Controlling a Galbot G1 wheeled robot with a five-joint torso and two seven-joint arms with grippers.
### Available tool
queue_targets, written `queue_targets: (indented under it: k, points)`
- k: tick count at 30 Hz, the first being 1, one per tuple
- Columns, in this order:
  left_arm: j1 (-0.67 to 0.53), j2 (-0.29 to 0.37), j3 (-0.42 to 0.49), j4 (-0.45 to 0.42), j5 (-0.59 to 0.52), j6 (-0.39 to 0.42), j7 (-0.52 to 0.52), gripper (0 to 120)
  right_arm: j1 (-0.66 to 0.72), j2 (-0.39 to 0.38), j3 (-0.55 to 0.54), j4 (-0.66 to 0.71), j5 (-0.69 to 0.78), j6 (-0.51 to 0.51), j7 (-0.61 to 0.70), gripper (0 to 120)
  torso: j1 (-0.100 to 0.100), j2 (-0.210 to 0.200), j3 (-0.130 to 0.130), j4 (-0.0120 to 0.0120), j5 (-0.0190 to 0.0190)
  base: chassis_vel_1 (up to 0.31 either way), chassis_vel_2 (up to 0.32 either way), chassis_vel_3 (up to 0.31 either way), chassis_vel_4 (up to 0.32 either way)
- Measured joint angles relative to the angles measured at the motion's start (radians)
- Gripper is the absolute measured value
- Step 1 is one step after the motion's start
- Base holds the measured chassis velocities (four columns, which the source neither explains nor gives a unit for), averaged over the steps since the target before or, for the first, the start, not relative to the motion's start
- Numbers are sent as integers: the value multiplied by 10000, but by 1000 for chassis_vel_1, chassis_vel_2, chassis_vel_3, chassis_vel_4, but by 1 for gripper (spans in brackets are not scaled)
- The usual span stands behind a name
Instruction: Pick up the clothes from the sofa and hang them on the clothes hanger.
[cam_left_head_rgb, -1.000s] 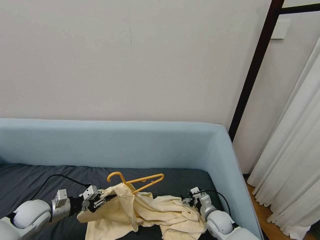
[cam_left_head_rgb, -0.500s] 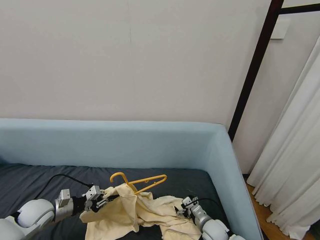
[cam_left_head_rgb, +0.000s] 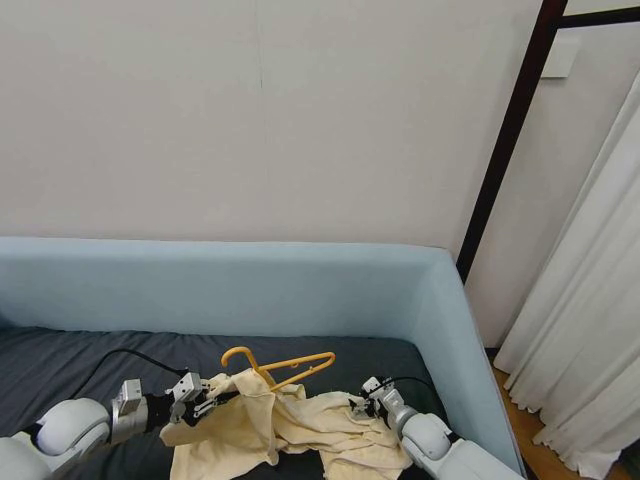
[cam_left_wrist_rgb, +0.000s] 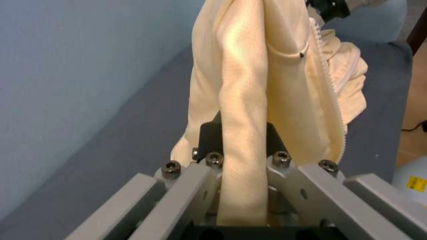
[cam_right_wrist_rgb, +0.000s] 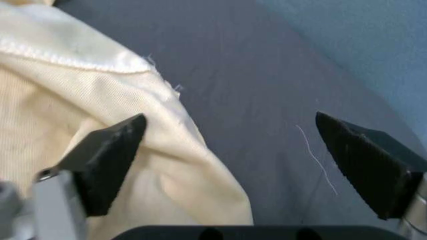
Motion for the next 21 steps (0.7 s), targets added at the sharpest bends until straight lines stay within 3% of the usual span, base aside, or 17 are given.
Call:
queue_targets:
  k: [3, 6, 9, 18, 21]
  points:
    - [22, -17, -27, 49, 27, 0, 17, 1, -43, -85, -10, 29, -28, 25, -112, 88, 0, 1, 0, -1, 0, 0, 0, 0, 0]
    - [18, -85, -2, 123, 61, 0, 27, 1, -106, -131, -46, -44, -115, 78, -308, 94, 0, 1, 0, -2, -1, 0, 0, 0, 0]
    - [-45, -116, 65, 155, 70, 0, 33, 1, -138, -93, -94, -130, -168, 84, -346, 92, -1, 0, 0, -2, -1, 0, 0, 0, 0]
    - [-151, -132, 140, 185, 71, 0, 33, 1, -37, 106, -189, -588, -17, 95, -444, 63, 0, 1, 0, -1, 0, 0, 0, 0, 0]
    - [-131, -146, 140, 185, 72, 0, 50, 1, 32, 169, -258, -742, -7, 140, -471, 48, -1, 0, 0, -1, 0, 0, 0, 0, 0]
